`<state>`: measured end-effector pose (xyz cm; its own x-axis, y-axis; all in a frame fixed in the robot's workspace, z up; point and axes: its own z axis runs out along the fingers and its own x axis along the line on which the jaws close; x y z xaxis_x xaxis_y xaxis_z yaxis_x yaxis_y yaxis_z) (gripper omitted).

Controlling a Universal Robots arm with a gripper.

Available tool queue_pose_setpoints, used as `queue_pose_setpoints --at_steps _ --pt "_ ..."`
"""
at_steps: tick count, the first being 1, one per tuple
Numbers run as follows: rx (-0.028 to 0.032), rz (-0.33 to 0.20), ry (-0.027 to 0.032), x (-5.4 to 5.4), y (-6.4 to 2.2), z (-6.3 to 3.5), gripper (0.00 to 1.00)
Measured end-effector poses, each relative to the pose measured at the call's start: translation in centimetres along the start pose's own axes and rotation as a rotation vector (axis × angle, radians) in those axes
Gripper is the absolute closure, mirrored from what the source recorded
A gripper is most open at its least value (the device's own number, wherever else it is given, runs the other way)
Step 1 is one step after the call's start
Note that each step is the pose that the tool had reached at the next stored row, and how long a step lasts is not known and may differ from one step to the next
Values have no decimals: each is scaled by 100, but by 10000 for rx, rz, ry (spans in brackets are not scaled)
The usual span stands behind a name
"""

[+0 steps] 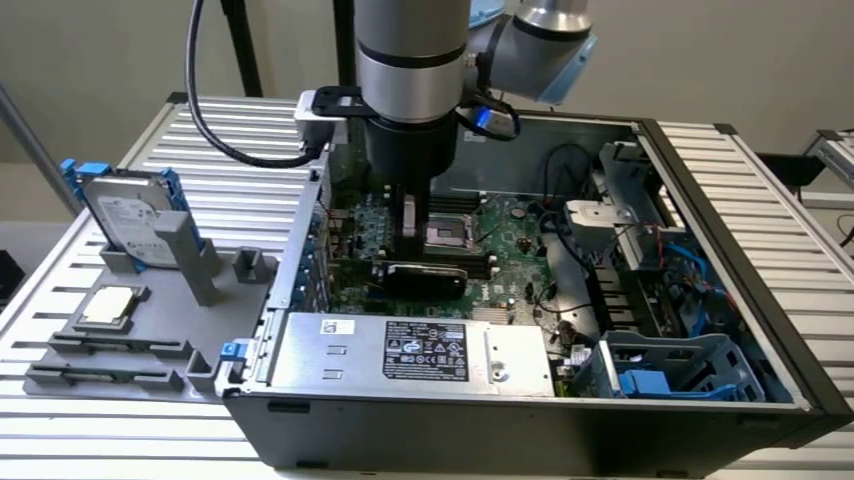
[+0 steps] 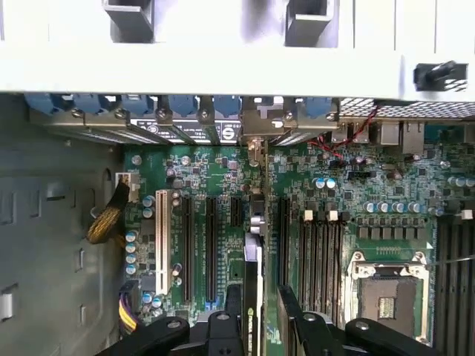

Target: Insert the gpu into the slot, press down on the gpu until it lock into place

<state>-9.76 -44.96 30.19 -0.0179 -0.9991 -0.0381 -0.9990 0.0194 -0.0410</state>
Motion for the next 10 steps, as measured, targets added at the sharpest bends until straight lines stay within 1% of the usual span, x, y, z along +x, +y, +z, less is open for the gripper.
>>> queue_pose_setpoints --at_steps 1,2,3,4,6,7,10 --pt "1 0 -1 -2 -2 -42 67" --pt "1 -1 -1 -4 -4 -87 69" --pt "-2 -1 -1 -5 -6 -134 76" --pt "-4 -2 0 -6 -7 -141 76" --pt "-4 -1 -3 -6 -7 -140 88" --pt "-5 -1 -2 -6 -7 -140 89" --pt "-4 0 -2 -6 -7 -140 89"
